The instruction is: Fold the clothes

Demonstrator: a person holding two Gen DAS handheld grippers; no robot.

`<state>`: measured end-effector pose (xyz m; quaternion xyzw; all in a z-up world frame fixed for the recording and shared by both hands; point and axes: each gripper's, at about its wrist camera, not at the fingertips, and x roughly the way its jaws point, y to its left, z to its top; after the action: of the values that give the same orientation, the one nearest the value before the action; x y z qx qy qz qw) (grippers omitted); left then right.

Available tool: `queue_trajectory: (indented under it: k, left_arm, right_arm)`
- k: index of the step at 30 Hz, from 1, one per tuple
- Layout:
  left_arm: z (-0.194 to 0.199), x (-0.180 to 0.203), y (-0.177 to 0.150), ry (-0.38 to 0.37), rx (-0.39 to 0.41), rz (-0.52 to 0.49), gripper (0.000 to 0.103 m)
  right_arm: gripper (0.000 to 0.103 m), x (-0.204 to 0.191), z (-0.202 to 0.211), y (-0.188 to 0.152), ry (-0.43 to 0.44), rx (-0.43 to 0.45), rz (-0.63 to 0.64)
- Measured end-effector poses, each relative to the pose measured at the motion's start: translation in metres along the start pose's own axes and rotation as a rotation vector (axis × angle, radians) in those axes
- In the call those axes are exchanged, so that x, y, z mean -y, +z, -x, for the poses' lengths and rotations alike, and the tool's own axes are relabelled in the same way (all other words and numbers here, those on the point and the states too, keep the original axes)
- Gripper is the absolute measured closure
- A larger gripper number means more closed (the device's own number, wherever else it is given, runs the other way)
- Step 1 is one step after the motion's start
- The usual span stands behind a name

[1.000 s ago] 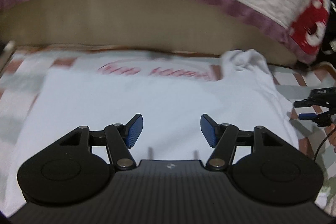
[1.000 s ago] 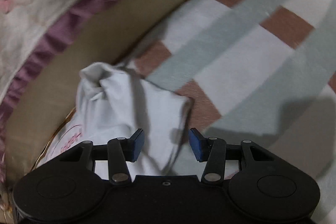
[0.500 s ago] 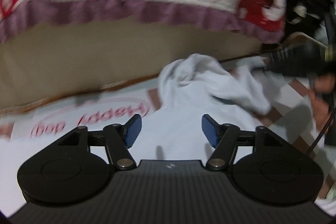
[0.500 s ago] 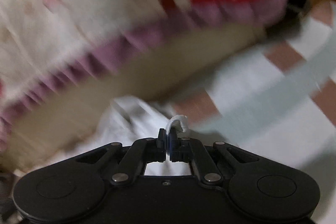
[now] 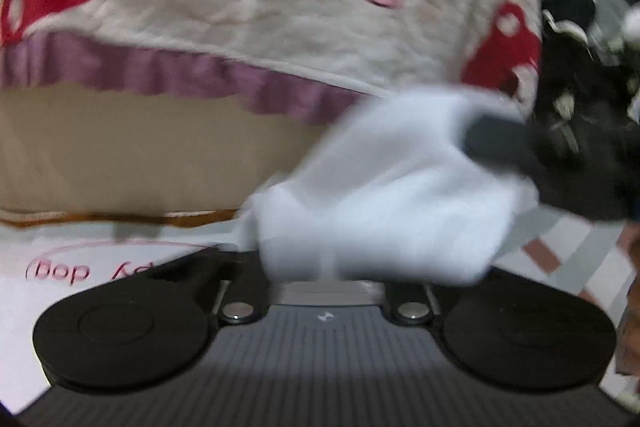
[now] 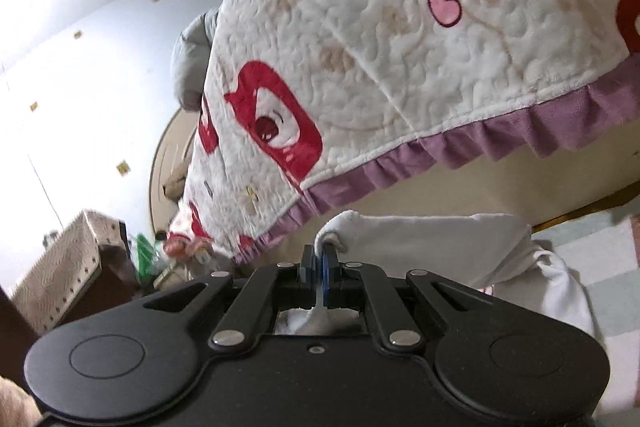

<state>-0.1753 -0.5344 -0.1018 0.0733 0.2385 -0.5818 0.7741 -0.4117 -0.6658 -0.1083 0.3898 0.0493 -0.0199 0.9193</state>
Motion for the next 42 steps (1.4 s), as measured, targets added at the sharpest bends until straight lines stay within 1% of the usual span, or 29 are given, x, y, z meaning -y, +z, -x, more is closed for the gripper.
queue_trajectory:
  k: [1,2,3,4,5,6,7,9,10,11,12,14,15,16,18,21,24,25,26,27,28,30,32,33,34,35,38,40,42]
  left_arm:
    - [0.008,-0.013,0.006,0.033,0.022,0.009,0.099]
    - [0.016,-0.026,0.012,0.066,0.044,0.017,0.099]
    - [0.024,-0.038,0.018,0.099,0.066,0.026,0.099]
    - [0.032,-0.051,0.024,0.132,0.088,0.034,0.099]
    - [0.042,-0.066,0.029,0.167,0.108,0.063,0.099]
    - [0.055,-0.086,0.033,0.21,0.125,0.114,0.099]
    - [0.069,-0.11,0.035,0.268,0.141,0.17,0.099]
    - [0.086,-0.15,0.03,0.404,0.146,0.243,0.099]
    - [0.091,-0.167,0.025,0.465,0.136,0.269,0.099]
    - [0.095,-0.183,0.017,0.52,0.111,0.289,0.099]
    - [0.097,-0.196,0.008,0.56,0.076,0.302,0.099]
    - [0.095,-0.211,-0.01,0.568,-0.01,0.326,0.097]
    - [0.094,-0.217,-0.019,0.565,-0.055,0.339,0.097]
    - [0.094,-0.22,-0.028,0.567,-0.084,0.345,0.097]
    - [0.096,-0.219,-0.047,0.578,-0.113,0.345,0.097]
    - [0.097,-0.218,-0.069,0.6,-0.13,0.345,0.098]
    - [0.1,-0.223,-0.08,0.599,-0.136,0.359,0.098]
    - [0.102,-0.225,-0.081,0.597,-0.133,0.358,0.098]
    - [0.105,-0.227,-0.08,0.596,-0.129,0.355,0.098]
    - [0.108,-0.229,-0.078,0.596,-0.125,0.352,0.098]
    - [0.112,-0.232,-0.077,0.594,-0.12,0.357,0.098]
    - [0.121,-0.242,-0.075,0.569,-0.094,0.42,0.098]
    - [0.124,-0.255,-0.082,0.562,-0.114,0.502,0.098]
    - [0.125,-0.262,-0.086,0.562,-0.131,0.542,0.098]
    - [0.123,-0.266,-0.09,0.578,-0.159,0.552,0.098]
    - [0.12,-0.266,-0.095,0.592,-0.184,0.54,0.098]
    - [0.117,-0.262,-0.109,0.594,-0.207,0.525,0.098]
    - [0.118,-0.261,-0.113,0.589,-0.2,0.53,0.099]
    - [0.118,-0.261,-0.114,0.588,-0.196,0.524,0.098]
  right_arm:
    - [0.097,-0.001,0.0,0.0,-0.004,-0.017,0.004]
    - [0.095,0.004,-0.003,0.0,-0.035,-0.046,-0.014]
    - [0.09,0.009,-0.004,0.001,-0.117,-0.06,-0.024]
    - [0.071,0.015,-0.005,0.003,-0.202,-0.073,-0.033]
    - [0.058,0.021,-0.004,0.003,-0.274,-0.088,-0.051]
    - [0.04,0.028,-0.003,0.003,-0.346,-0.103,-0.069]
    - [0.039,0.035,-0.001,0.003,-0.418,-0.117,-0.088]
    - [0.039,0.06,0.004,-0.002,-0.533,-0.131,-0.212]
    - [0.039,0.071,0.007,-0.005,-0.588,-0.155,-0.268]
    - [0.039,0.083,0.009,-0.009,-0.643,-0.179,-0.324]
    - [0.039,0.092,0.012,-0.016,-0.689,-0.208,-0.372]
    - [0.039,0.107,0.02,-0.034,-0.774,-0.256,-0.475]
    - [0.039,0.11,0.026,-0.043,-0.784,-0.264,-0.526]
    - [0.039,0.109,0.03,-0.049,-0.759,-0.254,-0.567]
    - [0.039,0.104,0.036,-0.062,-0.703,-0.229,-0.644]
    - [0.037,0.095,0.043,-0.083,-0.616,-0.183,-0.75]
    - [0.036,0.092,0.053,-0.109,-0.554,-0.137,-0.878]
    - [0.034,0.096,0.056,-0.113,-0.56,-0.12,-0.922]
    - [0.034,0.1,0.059,-0.118,-0.567,-0.104,-0.967]
    - [0.034,0.105,0.06,-0.12,-0.602,-0.087,-0.985]
    - [0.034,0.106,0.058,-0.123,-0.557,-0.081,-1.014]
    - [0.032,0.11,0.054,-0.13,-0.459,-0.068,-1.07]
    - [0.032,0.113,0.05,-0.136,-0.361,-0.055,-1.125]
    - [0.032,0.112,0.042,-0.138,-0.303,-0.066,-1.132]
    - [0.032,0.112,0.037,-0.137,-0.307,-0.08,-1.116]
    - [0.032,0.111,0.032,-0.136,-0.313,-0.095,-1.1]
    - [0.032,0.119,0.009,-0.14,-0.354,-0.143,-1.09]
    - [0.032,0.125,0.002,-0.141,-0.357,-0.123,-1.117]
    - [0.032,0.129,0.002,-0.14,-0.386,-0.078,-1.113]
